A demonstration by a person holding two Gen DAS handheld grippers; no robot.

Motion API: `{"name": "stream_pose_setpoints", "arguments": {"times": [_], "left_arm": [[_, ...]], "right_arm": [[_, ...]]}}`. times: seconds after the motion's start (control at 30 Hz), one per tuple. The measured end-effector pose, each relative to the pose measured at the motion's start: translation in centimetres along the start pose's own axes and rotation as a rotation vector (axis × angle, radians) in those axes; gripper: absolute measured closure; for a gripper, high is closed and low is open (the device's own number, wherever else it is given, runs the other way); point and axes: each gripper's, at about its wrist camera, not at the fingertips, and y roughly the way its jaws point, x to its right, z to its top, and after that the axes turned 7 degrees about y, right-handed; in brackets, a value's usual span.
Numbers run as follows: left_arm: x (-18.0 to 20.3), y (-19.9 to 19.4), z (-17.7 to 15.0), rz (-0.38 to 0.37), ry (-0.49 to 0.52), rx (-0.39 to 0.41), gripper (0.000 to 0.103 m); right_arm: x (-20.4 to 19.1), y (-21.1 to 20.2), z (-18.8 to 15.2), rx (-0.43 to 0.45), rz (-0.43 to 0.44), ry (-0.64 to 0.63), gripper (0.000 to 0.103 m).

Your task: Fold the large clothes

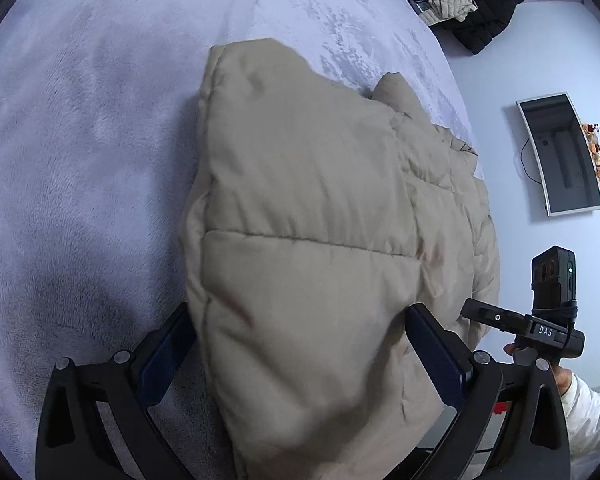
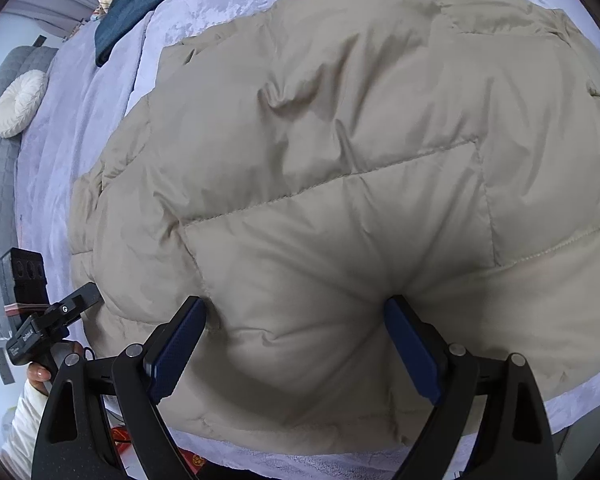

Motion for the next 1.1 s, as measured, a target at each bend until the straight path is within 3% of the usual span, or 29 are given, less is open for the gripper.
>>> {"name": "stream_pose_setpoints", "arguments": {"times": [0.1, 0.17, 0.23, 0.37, 0.5, 0.6, 0.63, 0.77, 0.93, 0.97, 1.0, 1.1], "left_arm": [[2.9, -0.7, -0.1, -0.005, 0.115, 0.031, 0.001], [4.2, -0.1, 0.2, 0.065, 0.208, 0.023, 0.001], [3.2, 0.9, 0.6, 0.144, 0.210, -0.005, 0.001], [-1.0, 0.5, 1.0, 0.026, 0.070, -0.006, 0.001], [-2.6, 0.9, 2.0, -0.164, 0.008, -0.010, 0.001], [-2.7, 1.2, 2.8, -0.348, -0.035, -0.017, 0.001], [-2.4, 1.4, 2.9, -0.363, -0.028, -0.030, 0.001], [-0.9, 3.8, 2.9, -0.232, 0.067, -0.113, 0.001], [0.0, 4.3, 3.4, -0.243, 0.077, -0.135, 0.001], [0.2, 4.1, 3.4, -0.252, 0.075, -0.132, 0.015], [0.5, 4.0, 3.4, -0.259, 0.080, -0.133, 0.042], [1.6, 3.6, 3.1, -0.301, 0.094, -0.114, 0.066]], "right_arm": [[-0.1, 0.1, 0.0, 0.001, -0.003, -0.004, 0.010], [-0.1, 0.3, -0.1, 0.001, -0.010, -0.008, 0.010], [-0.3, 0.5, -0.1, -0.001, -0.020, -0.014, 0.010], [-0.6, 0.6, 0.0, -0.006, -0.033, -0.031, 0.010], [-0.7, 0.8, 0.1, -0.005, -0.042, -0.044, 0.010], [-0.9, 1.2, 0.1, -0.002, -0.044, -0.041, 0.008], [-1.2, 1.3, 0.1, -0.004, -0.038, -0.041, 0.003], [-1.7, 1.8, 0.3, -0.009, -0.063, -0.070, 0.000], [-1.6, 1.7, 0.4, -0.005, -0.053, -0.061, 0.000], [-1.5, 1.7, 0.4, -0.004, -0.052, -0.058, 0.000], [-1.5, 1.7, 0.4, -0.004, -0.052, -0.055, 0.000], [-1.4, 1.5, 0.6, -0.006, -0.047, -0.048, 0.000]]}}
